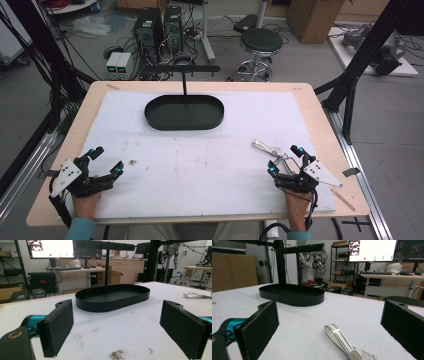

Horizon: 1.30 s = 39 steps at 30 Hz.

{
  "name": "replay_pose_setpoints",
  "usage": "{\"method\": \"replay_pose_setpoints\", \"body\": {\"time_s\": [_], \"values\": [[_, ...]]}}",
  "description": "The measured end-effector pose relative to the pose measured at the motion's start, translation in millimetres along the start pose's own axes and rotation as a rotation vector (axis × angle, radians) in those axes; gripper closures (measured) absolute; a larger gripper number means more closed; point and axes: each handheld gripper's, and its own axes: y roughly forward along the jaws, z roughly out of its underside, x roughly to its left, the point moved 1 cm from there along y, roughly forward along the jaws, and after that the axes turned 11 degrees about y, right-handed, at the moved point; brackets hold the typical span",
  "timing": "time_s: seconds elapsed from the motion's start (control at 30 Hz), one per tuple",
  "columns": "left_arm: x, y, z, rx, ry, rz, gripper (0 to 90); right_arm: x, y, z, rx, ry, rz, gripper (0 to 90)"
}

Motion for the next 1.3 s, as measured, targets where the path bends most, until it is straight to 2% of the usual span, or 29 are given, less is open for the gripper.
{"method": "replay_pose_setpoints", "body": {"time_s": [0.77, 0.9, 1.03, 1.2, 1.3], "values": [[-0.9, -0.5, -0.2, -0.003, 0.01, 0.002, 12.2, 0.7, 0.0, -0.1, 0.002, 0.002, 0.011, 0.9], [-1.0, -0.4, -0.3, -0.004, 0.01, 0.002, 12.2, 2.3, 0.7, -0.6, 0.008, -0.03, 0.028, 0.8], [-0.8, -0.3, -0.2, -0.004, 0.008, 0.001, 12.2, 3.0, 1.8, -2.8, 0.022, -0.028, 0.023, 0.8], [-0.3, -0.1, -0.2, -0.003, 0.002, 0.001, 12.2, 3.6, 4.2, -10.6, 0.055, -0.056, 0.025, 0.9], [-0.5, -0.2, -0.2, -0.001, 0.007, 0.001, 12.2, 2.0, 5.6, -14.5, 0.047, -0.059, 0.031, 0.9]]}}
